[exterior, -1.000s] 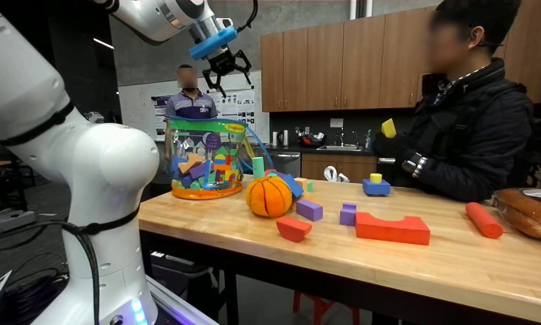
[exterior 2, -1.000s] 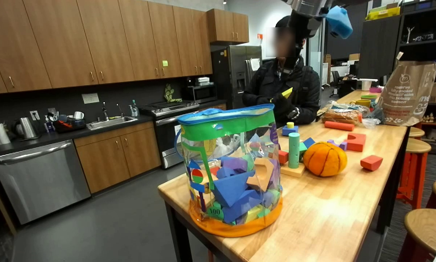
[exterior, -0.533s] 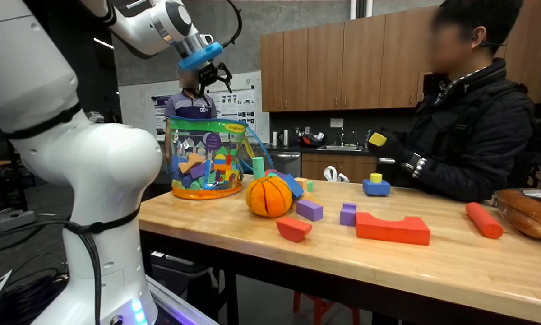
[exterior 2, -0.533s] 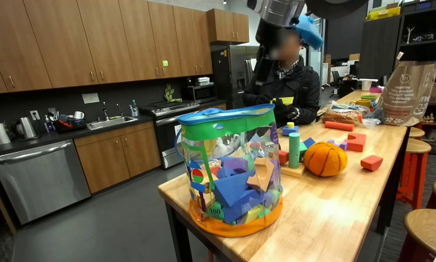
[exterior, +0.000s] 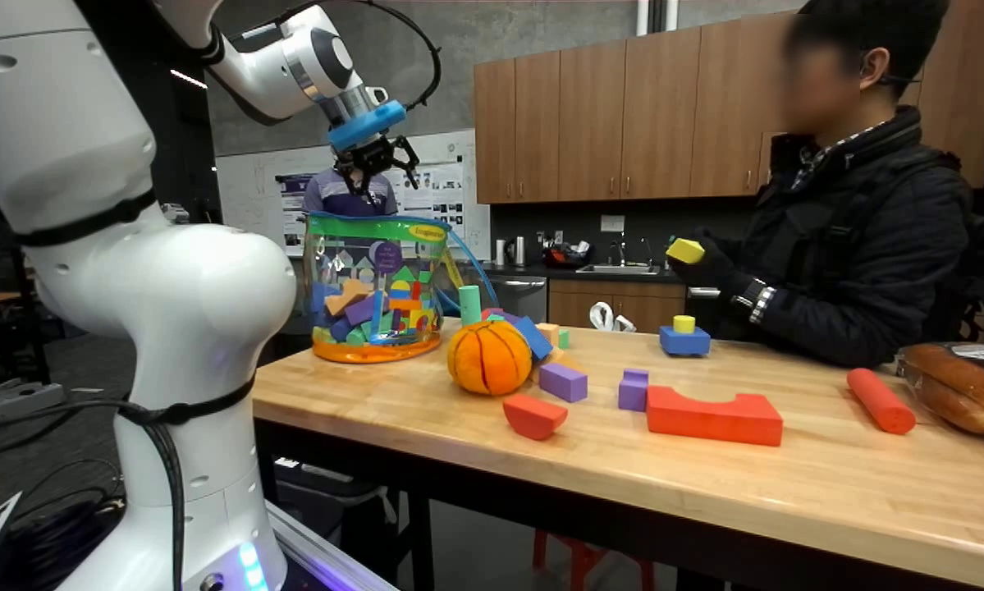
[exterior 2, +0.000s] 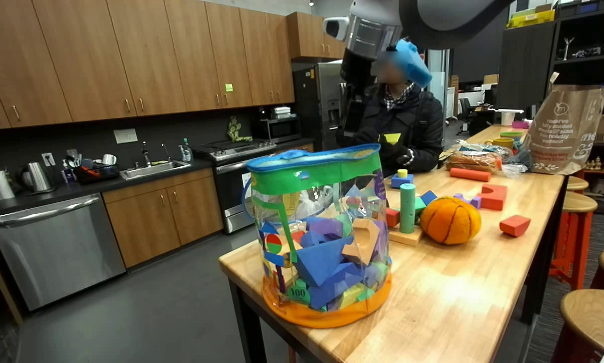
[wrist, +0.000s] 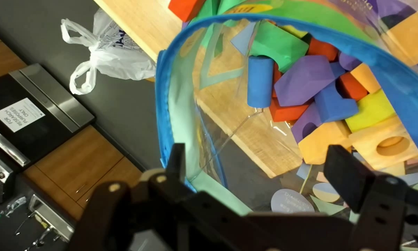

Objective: Put a purple item in the plastic bag on the table

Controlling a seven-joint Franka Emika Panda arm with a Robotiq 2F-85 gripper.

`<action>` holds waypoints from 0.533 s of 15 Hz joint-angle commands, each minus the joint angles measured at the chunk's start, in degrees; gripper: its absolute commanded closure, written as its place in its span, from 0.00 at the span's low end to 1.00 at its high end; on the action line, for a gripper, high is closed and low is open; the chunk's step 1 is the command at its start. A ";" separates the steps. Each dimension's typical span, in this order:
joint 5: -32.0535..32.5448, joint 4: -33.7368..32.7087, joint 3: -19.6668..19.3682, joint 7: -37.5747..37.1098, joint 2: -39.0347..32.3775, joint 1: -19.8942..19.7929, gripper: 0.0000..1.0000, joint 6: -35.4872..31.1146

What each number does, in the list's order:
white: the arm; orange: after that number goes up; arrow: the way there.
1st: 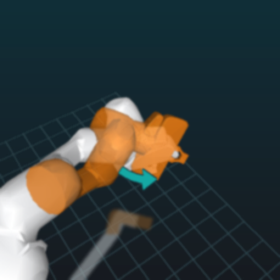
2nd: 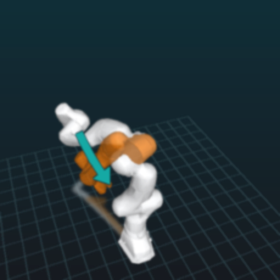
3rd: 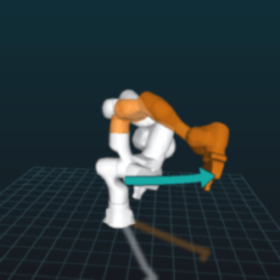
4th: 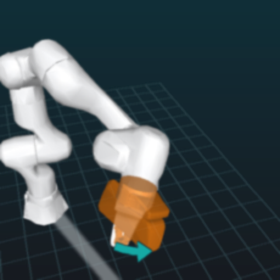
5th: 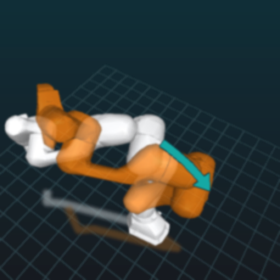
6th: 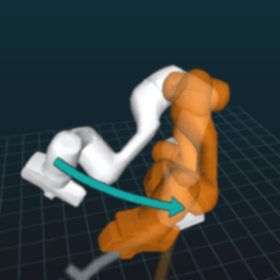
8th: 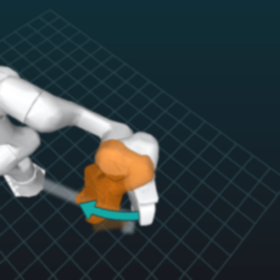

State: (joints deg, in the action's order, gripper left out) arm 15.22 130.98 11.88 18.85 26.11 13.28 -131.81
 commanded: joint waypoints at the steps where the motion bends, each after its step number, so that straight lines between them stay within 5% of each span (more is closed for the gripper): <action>1: 0.25 -0.23 -0.34 -0.19 -0.09 0.44 0.00 0.20; 8: -1.87 -0.16 -1.06 1.68 -1.46 2.01 0.00 -2.77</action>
State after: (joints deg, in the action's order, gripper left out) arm 14.72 131.12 11.73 18.85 25.66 13.62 -132.58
